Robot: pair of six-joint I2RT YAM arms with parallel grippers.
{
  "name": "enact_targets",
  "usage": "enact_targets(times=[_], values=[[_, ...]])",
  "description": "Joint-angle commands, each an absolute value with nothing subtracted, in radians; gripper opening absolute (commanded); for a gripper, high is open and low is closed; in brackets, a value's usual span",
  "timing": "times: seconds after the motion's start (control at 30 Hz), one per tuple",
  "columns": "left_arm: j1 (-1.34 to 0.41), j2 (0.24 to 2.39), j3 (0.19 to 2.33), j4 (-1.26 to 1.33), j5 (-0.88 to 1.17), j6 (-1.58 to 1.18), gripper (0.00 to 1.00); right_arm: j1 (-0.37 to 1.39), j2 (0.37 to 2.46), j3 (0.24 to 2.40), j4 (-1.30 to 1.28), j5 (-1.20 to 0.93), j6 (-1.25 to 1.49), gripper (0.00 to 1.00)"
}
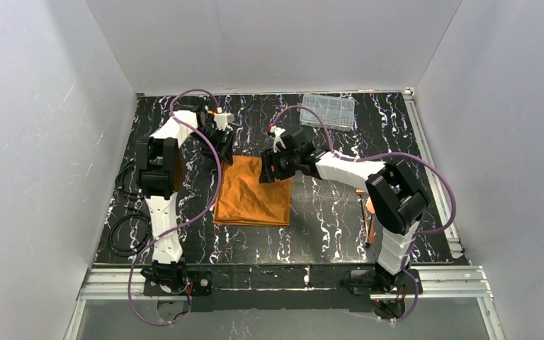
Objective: Fold the napkin into a case and place the utensils inside
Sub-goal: Pick up the lower triangle-folded napkin from the center of the board.
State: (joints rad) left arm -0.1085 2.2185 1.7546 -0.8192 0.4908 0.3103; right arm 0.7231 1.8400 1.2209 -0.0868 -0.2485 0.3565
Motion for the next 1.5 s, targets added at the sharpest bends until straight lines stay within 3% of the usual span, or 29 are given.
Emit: enact_targets(times=[0.0, 0.27, 0.57, 0.73, 0.97, 1.27, 1.33, 1.43, 1.47], values=[[-0.112, 2.248, 1.722, -0.837, 0.584, 0.29, 0.63, 0.724, 1.881, 1.201, -0.026, -0.305, 0.388, 0.66], [-0.112, 2.241, 1.698, -0.814, 0.647, 0.265, 0.44, 0.738, 1.925, 1.165, 0.022, -0.316, 0.393, 0.61], [-0.112, 2.179, 1.661, -0.779, 0.593, 0.296, 0.3, 0.75, 1.931, 1.15, 0.029, -0.319, 0.397, 0.6], [-0.113, 2.093, 1.601, -0.726, 0.56, 0.337, 0.32, 0.75, 1.934, 1.126, 0.036, -0.315, 0.399, 0.59], [-0.112, 2.049, 1.593, -0.718, 0.575, 0.372, 0.45, 0.751, 1.936, 1.117, 0.018, -0.297, 0.382, 0.57], [-0.103, 2.069, 1.597, -0.702, 0.584, 0.346, 0.36, 0.75, 1.925, 1.104, 0.006, -0.294, 0.376, 0.55], [-0.093, 2.083, 1.608, -0.703, 0.594, 0.342, 0.31, 0.75, 1.921, 1.099, 0.006, -0.294, 0.378, 0.54], [-0.089, 2.087, 1.609, -0.707, 0.612, 0.352, 0.13, 0.751, 1.918, 1.09, 0.013, -0.296, 0.383, 0.54], [-0.089, 2.082, 1.606, -0.707, 0.626, 0.356, 0.02, 0.75, 1.918, 1.089, 0.014, -0.295, 0.384, 0.53]])
